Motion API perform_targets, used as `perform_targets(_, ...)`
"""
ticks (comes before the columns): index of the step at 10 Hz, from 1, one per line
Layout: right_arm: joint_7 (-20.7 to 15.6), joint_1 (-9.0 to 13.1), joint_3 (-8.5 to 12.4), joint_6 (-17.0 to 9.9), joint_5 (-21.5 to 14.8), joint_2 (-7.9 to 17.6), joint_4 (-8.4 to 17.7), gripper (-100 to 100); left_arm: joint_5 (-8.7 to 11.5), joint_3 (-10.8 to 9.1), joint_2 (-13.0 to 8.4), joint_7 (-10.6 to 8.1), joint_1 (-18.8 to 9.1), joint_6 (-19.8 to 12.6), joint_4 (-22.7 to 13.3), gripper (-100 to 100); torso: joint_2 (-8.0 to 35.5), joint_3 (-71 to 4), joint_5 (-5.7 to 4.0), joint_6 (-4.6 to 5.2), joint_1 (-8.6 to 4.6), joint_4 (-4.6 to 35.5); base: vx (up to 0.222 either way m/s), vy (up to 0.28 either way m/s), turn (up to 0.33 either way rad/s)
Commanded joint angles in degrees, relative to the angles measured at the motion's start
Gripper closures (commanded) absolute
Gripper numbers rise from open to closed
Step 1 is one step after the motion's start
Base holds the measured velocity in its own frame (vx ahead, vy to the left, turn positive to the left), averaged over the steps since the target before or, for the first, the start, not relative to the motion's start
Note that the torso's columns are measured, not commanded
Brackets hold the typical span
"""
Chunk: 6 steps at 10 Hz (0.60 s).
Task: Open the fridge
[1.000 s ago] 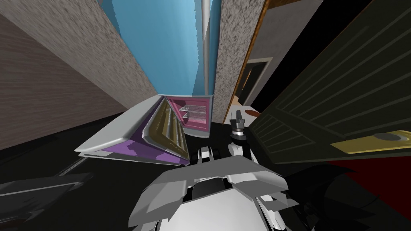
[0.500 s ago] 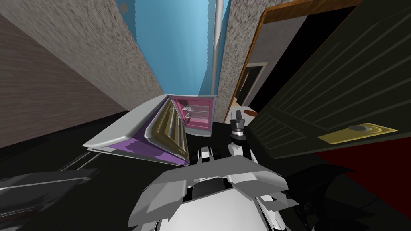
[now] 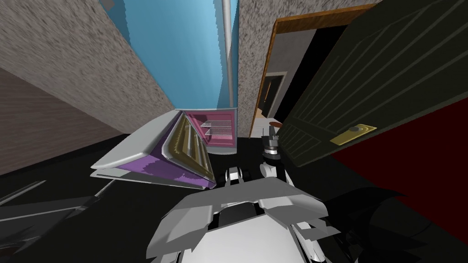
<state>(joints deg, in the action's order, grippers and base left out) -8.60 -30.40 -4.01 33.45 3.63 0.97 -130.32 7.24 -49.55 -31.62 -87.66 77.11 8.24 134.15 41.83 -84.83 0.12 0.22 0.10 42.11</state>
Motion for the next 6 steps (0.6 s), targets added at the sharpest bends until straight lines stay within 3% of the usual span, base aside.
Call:
perform_targets(1,0.0,0.0,0.0,0.0,0.0,0.0,0.0,0,0.5,-0.41,-0.3,0.3,-2.1,-3.7,-1.4,-100,0.0,0.0,-0.04,-0.02,0.02,0.0,-0.085,-0.004,-0.346)
perform_targets(4,0.0,0.0,0.0,0.0,0.0,0.0,0.0,0,1.1,-1.2,-0.4,0.47,-4.2,-7.7,-3.2,-100,0.4,0.2,-0.13,-0.14,-0.23,0.2,-0.095,-0.026,-0.236)
perform_targets(5,0.0,0.0,0.0,0.0,0.0,0.0,0.0,0,1.0,-1.15,-0.1,0.41,-3.5,-6.7,-2.7,-100,0.4,0.3,-0.14,-0.16,-0.16,0.2,-0.042,-0.007,-0.048)
perform_targets(6,0.0,0.0,0.0,0.0,0.0,0.0,0.0,0,0.7,-0.67,-0.3,0.36,-2.8,-5.0,-2.0,100,0.3,0.2,-0.11,-0.24,-0.07,0.1,0.067,0.023,0.334)
